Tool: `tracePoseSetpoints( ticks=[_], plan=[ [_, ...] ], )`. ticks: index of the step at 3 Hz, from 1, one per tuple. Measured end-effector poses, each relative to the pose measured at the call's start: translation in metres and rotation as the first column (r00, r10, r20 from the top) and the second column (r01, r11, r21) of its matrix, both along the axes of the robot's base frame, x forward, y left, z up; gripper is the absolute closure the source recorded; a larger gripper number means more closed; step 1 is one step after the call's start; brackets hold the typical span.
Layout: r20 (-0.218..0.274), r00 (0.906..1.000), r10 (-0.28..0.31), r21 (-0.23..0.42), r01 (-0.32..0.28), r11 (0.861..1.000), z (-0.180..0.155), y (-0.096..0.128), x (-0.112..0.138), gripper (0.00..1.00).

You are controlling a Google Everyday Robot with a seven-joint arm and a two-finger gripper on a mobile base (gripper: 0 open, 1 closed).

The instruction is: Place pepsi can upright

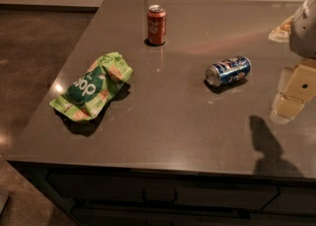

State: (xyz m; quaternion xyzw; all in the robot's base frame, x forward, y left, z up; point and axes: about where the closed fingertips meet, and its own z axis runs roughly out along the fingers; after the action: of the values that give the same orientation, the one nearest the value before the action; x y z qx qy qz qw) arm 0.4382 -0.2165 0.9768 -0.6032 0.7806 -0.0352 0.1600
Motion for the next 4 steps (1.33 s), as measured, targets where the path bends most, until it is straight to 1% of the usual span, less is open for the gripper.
tracePoseSetpoints(
  ticks=[1,2,3,4],
  plan=[
    [0.0,1.0,0.0,0.0,0.0,1.0,0.0,0.0,0.0,0.0],
    [-0.004,0.9998,0.022,0.019,-0.022,1.0,0.0,0.002,0.013,0.0],
    [0.009,0.9979,0.064,0.011,-0.064,0.998,-0.01,0.002,0.046,0.0],
    [0.027,0.9917,0.126,0.007,-0.126,0.992,-0.023,-0.005,0.084,0.0]
  ],
)
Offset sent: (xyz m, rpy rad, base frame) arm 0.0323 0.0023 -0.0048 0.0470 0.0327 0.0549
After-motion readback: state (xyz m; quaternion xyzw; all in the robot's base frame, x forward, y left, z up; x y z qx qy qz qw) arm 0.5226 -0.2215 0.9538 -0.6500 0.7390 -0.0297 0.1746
